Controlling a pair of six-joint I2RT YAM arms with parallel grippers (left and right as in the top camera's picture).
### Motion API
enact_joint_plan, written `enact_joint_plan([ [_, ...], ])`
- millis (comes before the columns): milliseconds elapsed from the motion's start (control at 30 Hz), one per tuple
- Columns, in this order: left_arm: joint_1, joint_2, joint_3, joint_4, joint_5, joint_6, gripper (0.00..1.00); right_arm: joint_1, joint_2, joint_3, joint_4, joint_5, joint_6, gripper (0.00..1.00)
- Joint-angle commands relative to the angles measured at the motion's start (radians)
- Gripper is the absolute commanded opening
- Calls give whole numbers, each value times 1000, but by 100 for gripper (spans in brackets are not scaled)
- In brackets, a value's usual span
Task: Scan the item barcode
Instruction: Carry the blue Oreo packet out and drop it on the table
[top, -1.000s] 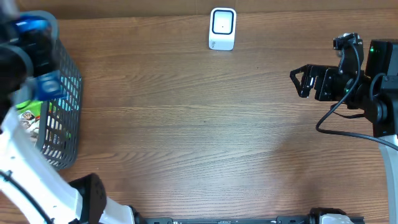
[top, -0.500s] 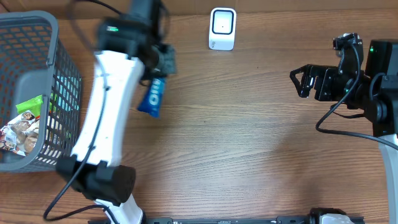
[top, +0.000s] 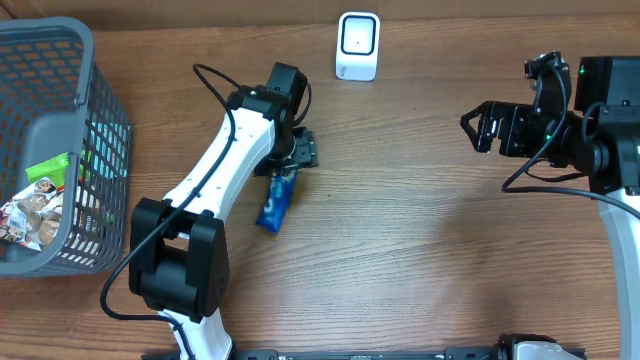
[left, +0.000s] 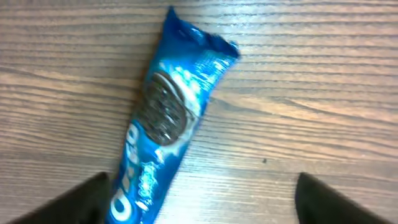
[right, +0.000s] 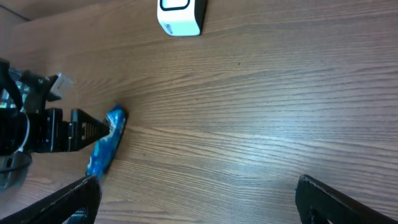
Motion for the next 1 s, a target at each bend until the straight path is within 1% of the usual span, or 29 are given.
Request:
enact_joint_plan([
  [0, 21, -16, 162, -61, 13, 108, 93, 0, -3, 21, 5, -13, 5, 100],
  [33, 27, -16, 204, -83, 13, 121, 94, 0, -3, 21, 5, -13, 5, 100],
  [167, 92, -16, 488, -254, -2, 168, 93, 0, -3, 21, 3, -13, 19, 100],
  [233, 146, -16, 650, -356, -23, 168, 91, 0, -3, 21, -1, -13, 19, 100],
  [333, 244, -18, 868, -488, -23, 170, 90, 0, -3, 21, 0, -12, 19, 100],
  [433, 346, -20, 1027, -609, -32, 170, 89, 0, -3, 21, 6, -12, 19, 100],
  [467, 388, -20, 1071, -631, -46, 179, 85, 0, -3, 21, 7, -12, 19, 100],
  [500, 418, -33, 1077, -631, -32, 216, 84, 0, -3, 21, 8, -12, 19, 100],
  [567, 521, -69, 1075, -631, -52, 219, 85, 0, -3, 21, 14, -13, 19, 100],
  [733, 725, -105, 1013, -631, -57, 218, 88, 0, -3, 21, 2, -13, 19, 100],
  [867, 916, -107, 912, -631, -58, 188, 91, 0, -3, 21, -4, -13, 19, 100],
  [967, 1046, -103, 805, -599, -59, 154, 91, 0, -3, 21, -3, -13, 19, 100],
])
